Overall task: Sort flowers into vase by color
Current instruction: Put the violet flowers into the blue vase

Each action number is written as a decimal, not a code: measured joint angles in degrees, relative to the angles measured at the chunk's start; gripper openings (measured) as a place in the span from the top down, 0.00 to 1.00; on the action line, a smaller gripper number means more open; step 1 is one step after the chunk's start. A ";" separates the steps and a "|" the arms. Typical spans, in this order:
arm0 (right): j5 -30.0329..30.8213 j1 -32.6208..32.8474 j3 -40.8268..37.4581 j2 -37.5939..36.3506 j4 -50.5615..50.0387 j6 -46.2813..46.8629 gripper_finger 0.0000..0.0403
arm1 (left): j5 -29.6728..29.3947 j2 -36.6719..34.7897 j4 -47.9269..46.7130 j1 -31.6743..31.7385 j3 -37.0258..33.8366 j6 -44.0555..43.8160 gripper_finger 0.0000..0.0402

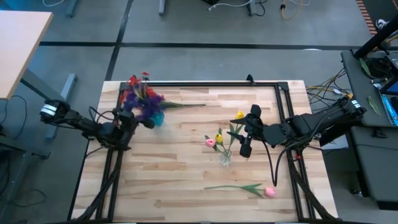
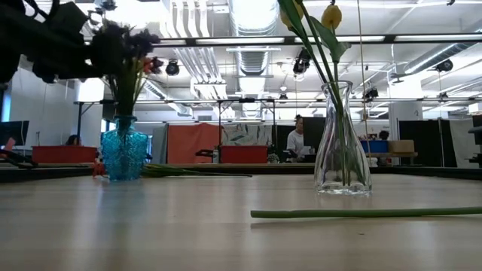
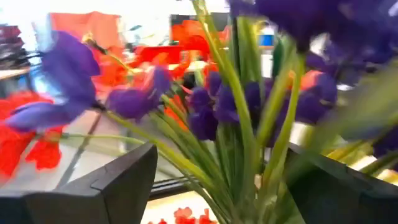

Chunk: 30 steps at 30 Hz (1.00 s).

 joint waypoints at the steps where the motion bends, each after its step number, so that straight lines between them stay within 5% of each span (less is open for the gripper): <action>1: 0.00 0.00 0.00 0.00 0.00 -0.02 0.50 | 0.38 0.02 -0.16 -1.06 0.00 0.19 0.21; 21: 0.00 0.00 0.00 -0.02 -0.04 0.03 0.50 | -0.18 -0.66 0.08 -9.43 4.88 6.45 0.23; 30: -0.02 0.00 0.00 -0.02 -1.05 0.22 0.50 | -0.46 -3.27 0.10 -10.17 5.62 7.49 0.40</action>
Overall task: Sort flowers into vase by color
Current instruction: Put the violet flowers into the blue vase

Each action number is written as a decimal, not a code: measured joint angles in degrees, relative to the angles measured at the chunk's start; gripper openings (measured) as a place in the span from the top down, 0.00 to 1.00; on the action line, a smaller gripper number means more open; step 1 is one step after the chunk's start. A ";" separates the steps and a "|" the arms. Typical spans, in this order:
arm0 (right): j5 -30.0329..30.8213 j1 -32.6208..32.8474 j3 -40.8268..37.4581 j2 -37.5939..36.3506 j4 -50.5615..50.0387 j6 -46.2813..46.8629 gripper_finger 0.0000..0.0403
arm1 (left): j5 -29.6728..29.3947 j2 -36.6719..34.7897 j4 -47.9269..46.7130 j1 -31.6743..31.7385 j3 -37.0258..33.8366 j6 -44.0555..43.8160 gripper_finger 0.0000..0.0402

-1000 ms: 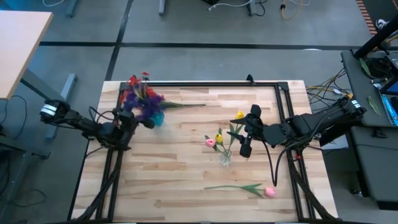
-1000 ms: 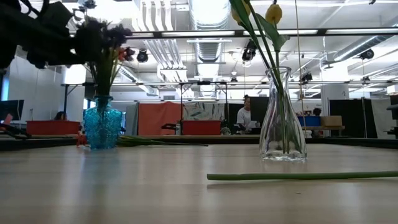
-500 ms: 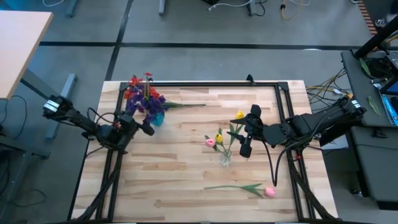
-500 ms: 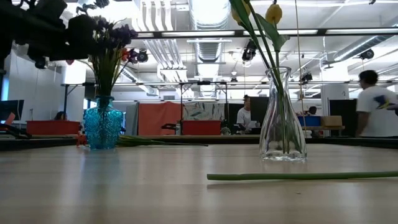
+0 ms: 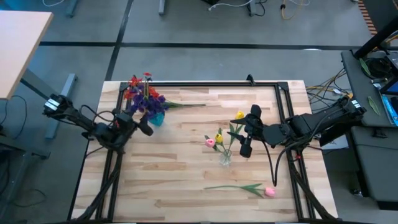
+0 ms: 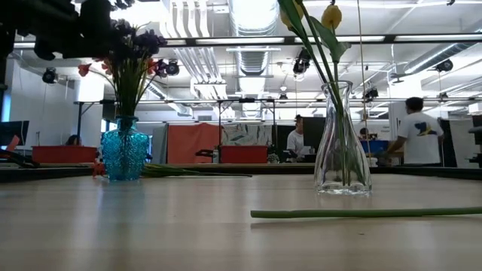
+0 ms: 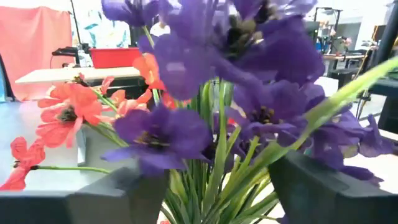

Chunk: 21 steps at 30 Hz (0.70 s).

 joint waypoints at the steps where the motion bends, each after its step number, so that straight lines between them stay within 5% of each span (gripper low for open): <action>1: 0.00 0.00 0.00 0.00 -0.23 0.02 0.50 | -0.02 -0.33 0.00 0.00 0.00 -0.08 0.44; 12: 0.00 0.00 0.00 0.00 -0.28 0.04 0.50 | -0.01 1.10 -0.04 0.02 0.00 -2.76 0.91; 21: -0.03 0.00 0.00 0.00 -0.28 0.07 0.50 | -0.02 2.63 -0.16 0.02 -0.02 -6.27 0.98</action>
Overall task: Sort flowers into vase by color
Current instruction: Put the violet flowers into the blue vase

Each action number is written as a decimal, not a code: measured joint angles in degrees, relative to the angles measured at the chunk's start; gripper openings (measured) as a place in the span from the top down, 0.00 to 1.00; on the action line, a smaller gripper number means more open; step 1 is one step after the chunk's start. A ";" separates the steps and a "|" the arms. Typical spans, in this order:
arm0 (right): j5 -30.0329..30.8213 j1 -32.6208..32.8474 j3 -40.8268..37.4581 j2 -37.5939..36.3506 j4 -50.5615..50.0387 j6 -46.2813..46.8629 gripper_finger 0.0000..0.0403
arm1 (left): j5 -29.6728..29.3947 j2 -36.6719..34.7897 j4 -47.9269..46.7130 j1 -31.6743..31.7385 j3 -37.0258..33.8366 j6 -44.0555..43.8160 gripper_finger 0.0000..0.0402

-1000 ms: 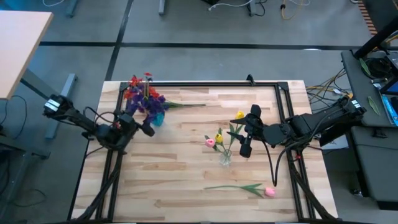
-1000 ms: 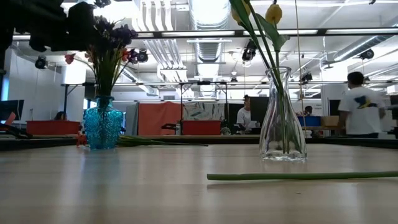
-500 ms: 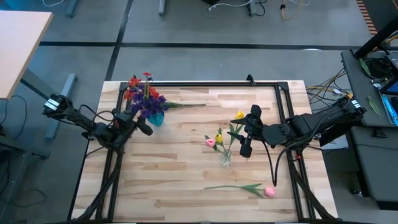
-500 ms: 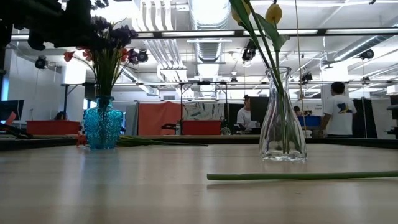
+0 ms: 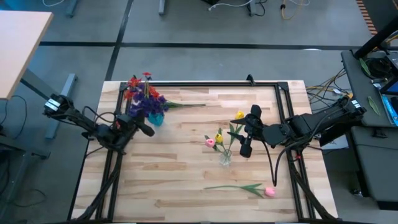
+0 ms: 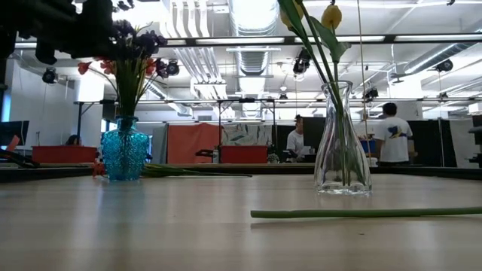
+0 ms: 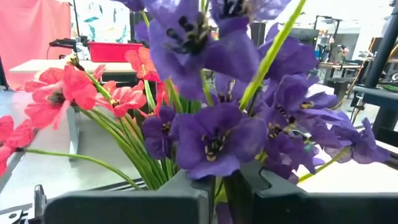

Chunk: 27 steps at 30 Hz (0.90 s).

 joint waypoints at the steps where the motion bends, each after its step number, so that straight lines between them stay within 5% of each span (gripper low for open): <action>1: 0.00 0.00 0.00 0.00 0.00 0.00 0.50 | 0.00 0.31 -0.02 0.00 0.00 -0.24 0.98; 15: -0.16 0.00 0.00 0.00 -0.14 0.02 0.50 | -0.12 4.63 0.07 0.00 0.42 -3.09 0.96; 27: -1.64 0.00 0.00 0.00 -0.52 0.17 0.50 | -0.12 2.41 0.13 -1.56 4.74 5.47 0.56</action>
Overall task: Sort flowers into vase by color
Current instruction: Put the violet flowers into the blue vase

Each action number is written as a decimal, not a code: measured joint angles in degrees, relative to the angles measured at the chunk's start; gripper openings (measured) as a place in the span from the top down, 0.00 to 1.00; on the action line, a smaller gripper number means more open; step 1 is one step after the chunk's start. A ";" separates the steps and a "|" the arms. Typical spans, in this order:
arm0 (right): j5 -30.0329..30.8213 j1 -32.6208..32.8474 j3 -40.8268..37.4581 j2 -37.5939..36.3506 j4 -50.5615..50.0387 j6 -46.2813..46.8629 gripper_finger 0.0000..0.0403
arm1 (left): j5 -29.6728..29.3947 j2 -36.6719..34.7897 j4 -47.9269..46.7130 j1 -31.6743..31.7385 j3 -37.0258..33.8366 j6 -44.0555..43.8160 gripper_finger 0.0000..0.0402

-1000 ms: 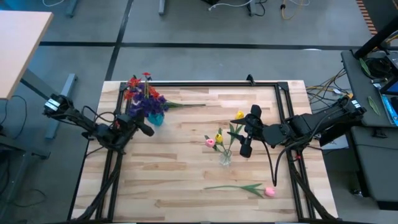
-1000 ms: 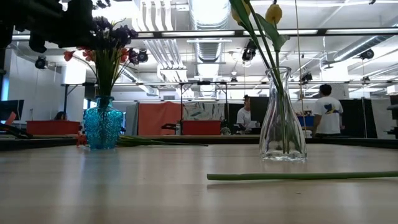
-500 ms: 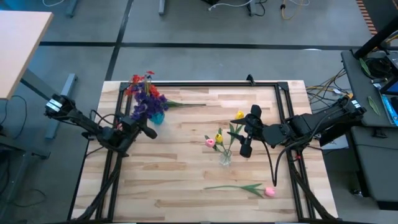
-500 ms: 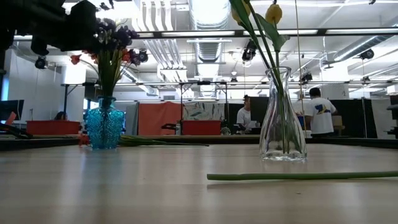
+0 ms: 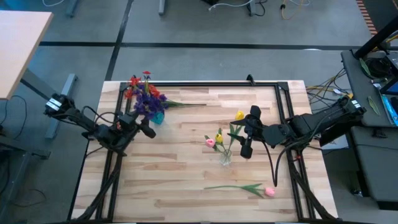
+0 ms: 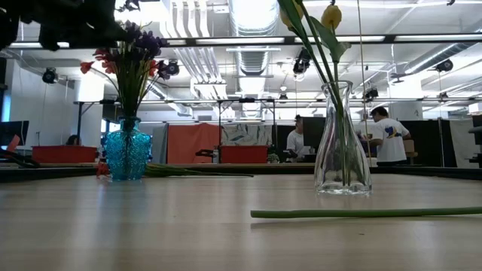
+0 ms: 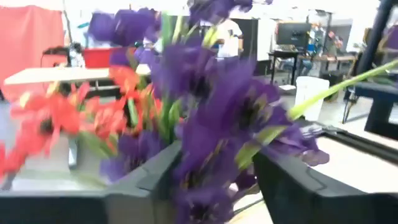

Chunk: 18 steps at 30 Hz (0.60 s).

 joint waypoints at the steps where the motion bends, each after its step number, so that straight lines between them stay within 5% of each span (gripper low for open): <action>1: -0.14 0.00 0.00 0.00 0.00 -0.07 0.50 | 0.02 -0.18 -0.02 -0.28 0.64 2.15 0.53; 7: -2.46 0.00 0.00 -0.50 0.01 -0.52 0.50 | 0.04 -2.71 -0.33 -1.70 5.13 11.12 0.43; 18: -2.60 0.00 0.00 -0.66 -0.48 -1.44 0.50 | 0.10 -5.16 -4.00 -2.39 12.68 12.15 0.42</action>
